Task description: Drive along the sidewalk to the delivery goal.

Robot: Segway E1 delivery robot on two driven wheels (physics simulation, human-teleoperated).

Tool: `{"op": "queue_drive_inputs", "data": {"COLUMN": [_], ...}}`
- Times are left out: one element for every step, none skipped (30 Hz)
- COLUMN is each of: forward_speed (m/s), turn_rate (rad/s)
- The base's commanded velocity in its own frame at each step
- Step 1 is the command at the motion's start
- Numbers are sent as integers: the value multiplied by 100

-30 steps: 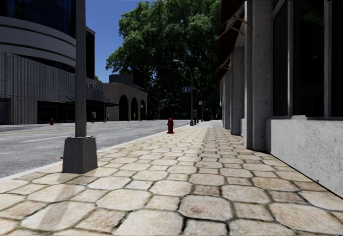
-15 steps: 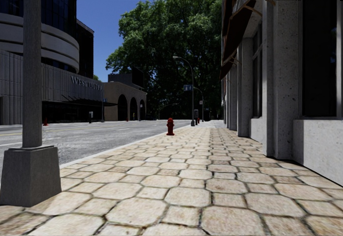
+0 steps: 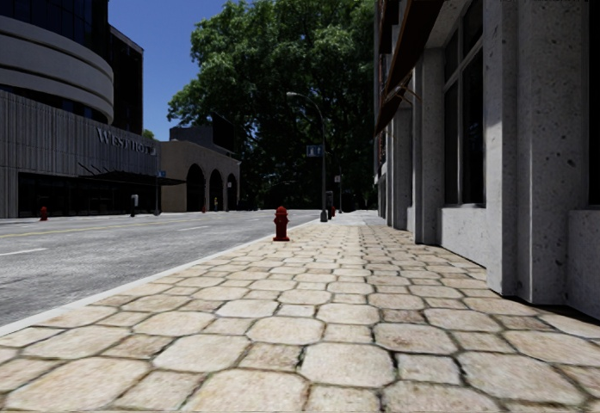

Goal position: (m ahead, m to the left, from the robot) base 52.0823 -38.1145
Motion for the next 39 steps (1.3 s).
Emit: {"op": "queue_drive_inputs", "data": {"forward_speed": [200, 200, 200, 200, 200, 200, 200, 200, 200, 200, 200, 200, 200, 200, 200, 200, 200, 200, 200, 200, 200, 200, 200, 200, 200, 200, 200, 200, 200, 200, 200, 200, 200, 200, 200, 200, 200, 200, 200], "turn_rate": [-29, -29, -29, -29, -30, -30, -30, -30, -30, -30, -30, -30, -30, -30, -30, -30, -30, -30, -30, -30, -30, -30, -30, -30, -30, -30, -30, -30, -30, -28, -26, -25, -24, -22, -19, -6, 0, 0, 0]}}
